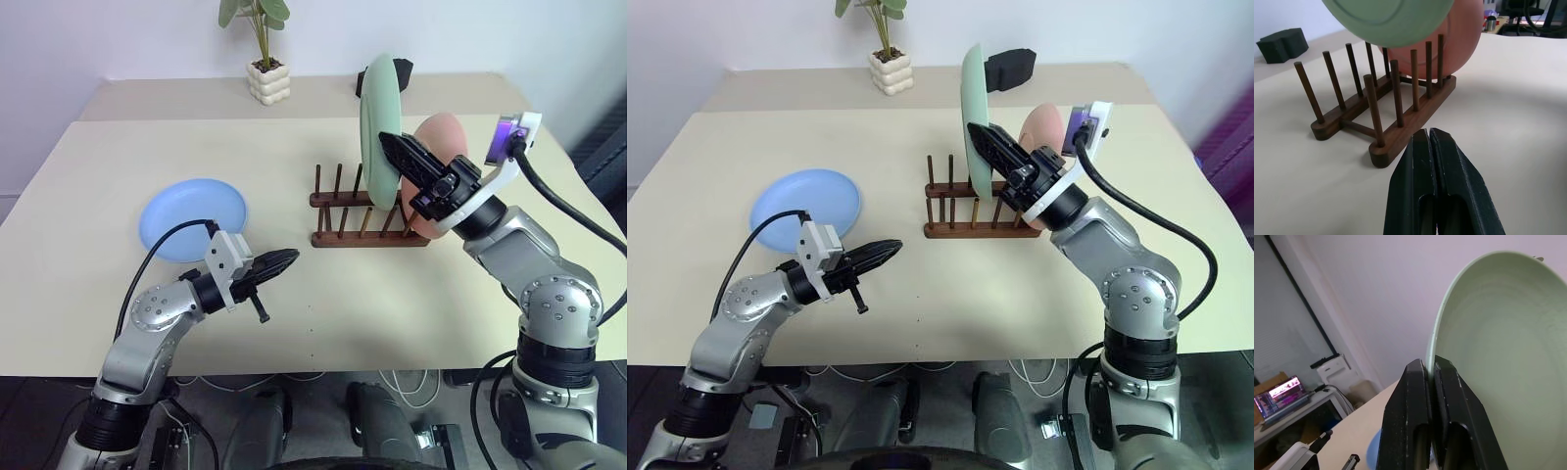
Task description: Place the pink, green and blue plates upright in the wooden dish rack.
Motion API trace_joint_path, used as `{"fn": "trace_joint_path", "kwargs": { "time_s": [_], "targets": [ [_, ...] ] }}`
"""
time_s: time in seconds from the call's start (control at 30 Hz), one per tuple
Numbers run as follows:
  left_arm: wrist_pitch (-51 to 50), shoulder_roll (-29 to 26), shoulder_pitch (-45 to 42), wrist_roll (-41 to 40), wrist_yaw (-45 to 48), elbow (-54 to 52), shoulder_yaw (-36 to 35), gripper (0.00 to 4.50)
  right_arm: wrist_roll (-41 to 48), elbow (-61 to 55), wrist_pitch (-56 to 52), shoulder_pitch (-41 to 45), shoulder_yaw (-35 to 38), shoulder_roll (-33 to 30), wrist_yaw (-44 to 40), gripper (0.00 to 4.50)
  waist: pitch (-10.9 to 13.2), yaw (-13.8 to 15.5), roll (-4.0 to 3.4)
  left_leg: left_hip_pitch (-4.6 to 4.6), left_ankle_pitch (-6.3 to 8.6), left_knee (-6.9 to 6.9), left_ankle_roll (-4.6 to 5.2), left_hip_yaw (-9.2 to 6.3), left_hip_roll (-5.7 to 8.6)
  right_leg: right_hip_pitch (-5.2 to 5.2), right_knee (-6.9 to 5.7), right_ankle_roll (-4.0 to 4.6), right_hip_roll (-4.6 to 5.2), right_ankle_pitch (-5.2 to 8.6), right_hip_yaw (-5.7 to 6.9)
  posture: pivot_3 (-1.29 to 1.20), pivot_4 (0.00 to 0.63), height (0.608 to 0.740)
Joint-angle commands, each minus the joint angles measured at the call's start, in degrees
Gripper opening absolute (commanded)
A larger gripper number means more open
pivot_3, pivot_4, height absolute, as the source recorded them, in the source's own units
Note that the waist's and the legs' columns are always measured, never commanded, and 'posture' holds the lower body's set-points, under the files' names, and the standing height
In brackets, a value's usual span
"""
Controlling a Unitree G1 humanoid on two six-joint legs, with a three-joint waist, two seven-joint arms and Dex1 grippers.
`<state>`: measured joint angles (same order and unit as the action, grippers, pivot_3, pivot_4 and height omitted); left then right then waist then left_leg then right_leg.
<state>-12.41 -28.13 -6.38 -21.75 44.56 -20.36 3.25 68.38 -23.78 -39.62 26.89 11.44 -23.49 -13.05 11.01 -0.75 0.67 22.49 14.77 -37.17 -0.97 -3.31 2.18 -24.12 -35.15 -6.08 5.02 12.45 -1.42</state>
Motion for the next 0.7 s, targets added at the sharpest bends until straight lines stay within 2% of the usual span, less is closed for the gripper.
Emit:
{"fn": "trace_joint_path", "kwargs": {
  "time_s": [0.03,0.27,0.4,0.6,0.63,0.7],
  "targets": [
    [0.15,-0.27,0.03,-0.21,-0.16,-2.12,-0.45,0.00,1.29,-0.38,0.40,-0.14,1.72,0.45,0.49,0.04,0.00,0.00,0.00,0.00,0.00,0.00,0.00,0.00,0.00,0.00,0.00,0.00,0.00,0.00,0.00,0.00,0.150,0.730],
    [0.00,-0.40,-0.02,-0.22,-0.21,-2.10,-0.60,0.00,1.95,0.51,-0.22,-0.77,1.76,0.46,1.36,0.04,0.00,-0.02,0.00,0.00,0.00,0.00,0.00,0.00,0.00,0.00,0.00,0.00,0.00,0.00,0.00,0.00,0.150,0.730],
    [0.01,-0.39,-0.07,-0.17,-0.14,-2.00,-0.65,0.00,2.07,0.51,-0.52,-0.87,1.75,0.51,1.46,1.23,0.00,-0.01,0.00,0.00,0.00,0.02,0.00,0.00,0.00,-0.01,0.00,0.00,0.00,0.00,0.00,0.00,0.150,0.730],
    [0.02,-0.34,-0.15,-0.17,-0.02,-1.85,-0.64,0.00,1.44,0.37,-0.34,-0.54,1.85,0.52,1.67,4.25,0.00,-0.02,0.00,0.00,0.00,0.02,0.00,0.00,0.00,-0.01,0.01,0.00,0.00,0.01,0.00,0.00,0.150,0.730],
    [0.01,-0.34,-0.14,-0.17,-0.02,-1.84,-0.64,0.00,1.22,0.37,-0.25,-0.40,1.86,0.47,1.73,4.46,0.00,-0.01,0.00,0.00,0.00,0.02,0.00,0.00,0.00,-0.01,0.01,0.00,0.00,0.01,0.00,0.00,0.150,0.730],
    [0.01,-0.32,-0.09,-0.14,-0.04,-1.83,-0.63,0.00,0.61,0.32,-0.08,-0.15,1.83,0.24,1.70,4.46,0.00,-0.01,0.00,0.00,0.00,0.02,0.00,0.00,0.00,-0.01,0.01,0.01,0.00,0.01,0.00,0.00,0.150,0.730]
  ]
}}
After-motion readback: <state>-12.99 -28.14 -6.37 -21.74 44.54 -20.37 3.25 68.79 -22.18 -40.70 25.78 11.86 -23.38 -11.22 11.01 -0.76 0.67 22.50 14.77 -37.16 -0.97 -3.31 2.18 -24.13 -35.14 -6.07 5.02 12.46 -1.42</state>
